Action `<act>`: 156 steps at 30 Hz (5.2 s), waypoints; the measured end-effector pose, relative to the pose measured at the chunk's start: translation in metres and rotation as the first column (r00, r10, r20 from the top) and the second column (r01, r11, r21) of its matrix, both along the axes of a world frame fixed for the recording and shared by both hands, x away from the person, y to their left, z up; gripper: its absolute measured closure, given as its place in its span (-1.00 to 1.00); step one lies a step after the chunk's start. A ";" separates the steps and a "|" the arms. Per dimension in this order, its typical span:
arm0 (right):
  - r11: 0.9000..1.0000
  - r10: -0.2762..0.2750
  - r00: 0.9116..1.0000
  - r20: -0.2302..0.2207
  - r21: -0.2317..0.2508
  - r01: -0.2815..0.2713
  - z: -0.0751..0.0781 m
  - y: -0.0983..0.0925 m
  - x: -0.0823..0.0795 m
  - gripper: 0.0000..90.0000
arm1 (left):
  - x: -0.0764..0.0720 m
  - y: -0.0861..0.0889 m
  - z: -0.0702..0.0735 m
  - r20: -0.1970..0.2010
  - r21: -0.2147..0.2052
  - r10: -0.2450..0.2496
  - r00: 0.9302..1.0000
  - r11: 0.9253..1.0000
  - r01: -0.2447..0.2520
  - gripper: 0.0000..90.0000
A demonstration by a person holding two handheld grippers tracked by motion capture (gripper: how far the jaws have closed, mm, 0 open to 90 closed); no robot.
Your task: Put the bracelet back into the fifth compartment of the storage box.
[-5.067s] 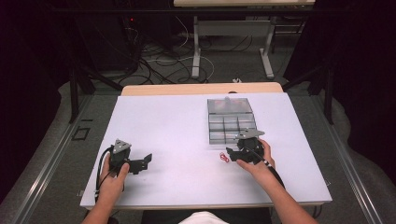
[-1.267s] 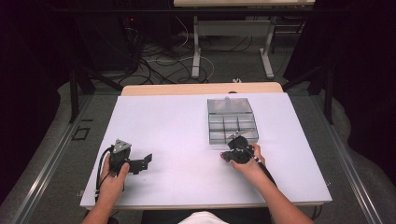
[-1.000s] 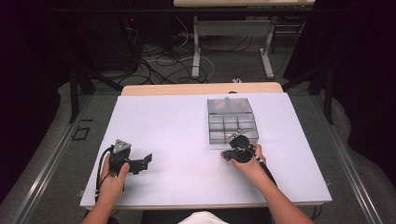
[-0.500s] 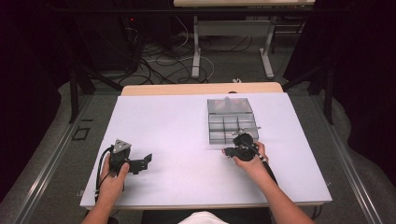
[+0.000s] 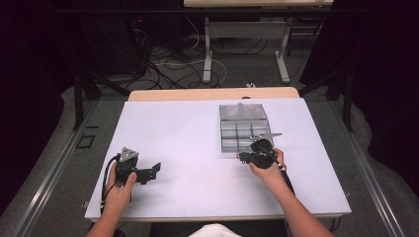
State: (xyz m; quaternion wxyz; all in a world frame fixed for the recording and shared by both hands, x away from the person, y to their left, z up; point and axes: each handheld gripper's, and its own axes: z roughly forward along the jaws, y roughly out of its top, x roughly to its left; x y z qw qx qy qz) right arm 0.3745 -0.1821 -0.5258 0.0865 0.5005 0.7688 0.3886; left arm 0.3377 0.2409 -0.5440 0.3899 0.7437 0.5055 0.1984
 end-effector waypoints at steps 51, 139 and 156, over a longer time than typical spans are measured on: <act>0.988 -0.108 0.991 0.073 0.116 0.099 0.029 -0.029 0.011 0.95 | 0.000 0.000 0.000 -0.004 -0.003 0.000 1.000 1.000 0.000 -0.92; 0.993 -0.104 0.994 -0.043 -0.053 0.102 0.015 -0.011 0.069 0.95 | 0.001 0.000 0.000 -0.007 -0.010 0.001 1.000 1.000 -0.002 -0.92; 0.993 -0.103 0.994 -0.046 -0.066 0.100 0.013 -0.011 0.070 0.87 | 0.001 0.000 -0.001 0.002 -0.012 0.008 1.000 1.000 -0.008 -0.92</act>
